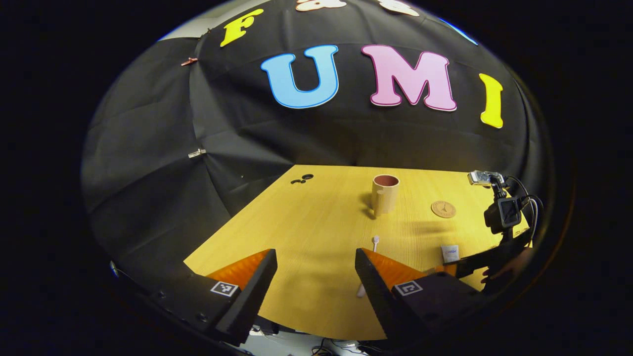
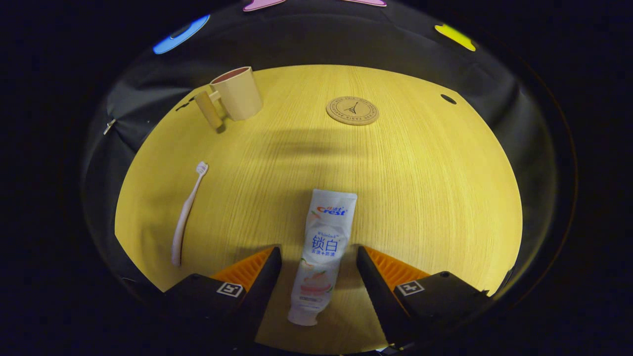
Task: Put the toothbrush and toothpaste on the desktop into the cup, then pick up the cup and place it on the coaster on the desktop.
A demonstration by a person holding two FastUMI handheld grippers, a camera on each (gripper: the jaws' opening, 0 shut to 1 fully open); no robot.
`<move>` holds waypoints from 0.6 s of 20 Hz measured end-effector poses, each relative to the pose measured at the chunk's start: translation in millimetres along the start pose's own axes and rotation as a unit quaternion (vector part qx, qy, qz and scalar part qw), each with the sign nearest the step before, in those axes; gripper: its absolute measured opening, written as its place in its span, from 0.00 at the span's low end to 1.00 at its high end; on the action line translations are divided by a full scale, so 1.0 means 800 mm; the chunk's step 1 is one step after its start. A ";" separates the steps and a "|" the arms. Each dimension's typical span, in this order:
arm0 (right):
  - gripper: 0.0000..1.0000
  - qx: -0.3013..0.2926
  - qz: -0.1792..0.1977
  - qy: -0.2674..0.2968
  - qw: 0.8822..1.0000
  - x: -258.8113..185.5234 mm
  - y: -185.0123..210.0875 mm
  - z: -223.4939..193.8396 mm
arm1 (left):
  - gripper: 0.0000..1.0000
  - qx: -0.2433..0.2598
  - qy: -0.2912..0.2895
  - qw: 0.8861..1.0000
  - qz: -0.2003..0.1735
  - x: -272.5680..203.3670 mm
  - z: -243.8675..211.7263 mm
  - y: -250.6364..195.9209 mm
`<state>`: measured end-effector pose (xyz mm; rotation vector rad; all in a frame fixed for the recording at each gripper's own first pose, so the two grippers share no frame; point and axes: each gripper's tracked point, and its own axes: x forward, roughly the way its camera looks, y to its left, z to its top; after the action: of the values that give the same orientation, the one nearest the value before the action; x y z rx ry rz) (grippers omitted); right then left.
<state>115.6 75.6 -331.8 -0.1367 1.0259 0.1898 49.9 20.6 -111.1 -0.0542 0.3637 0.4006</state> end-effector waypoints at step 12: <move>0.42 0.010 -0.010 0.016 1.000 -0.003 0.005 0.001 | 0.99 0.005 -0.009 0.998 -0.070 0.036 0.001 -0.012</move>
<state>114.2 79.7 -329.4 -0.1326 1.0566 0.1593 79.0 22.7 -120.8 -0.0663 0.3422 0.2612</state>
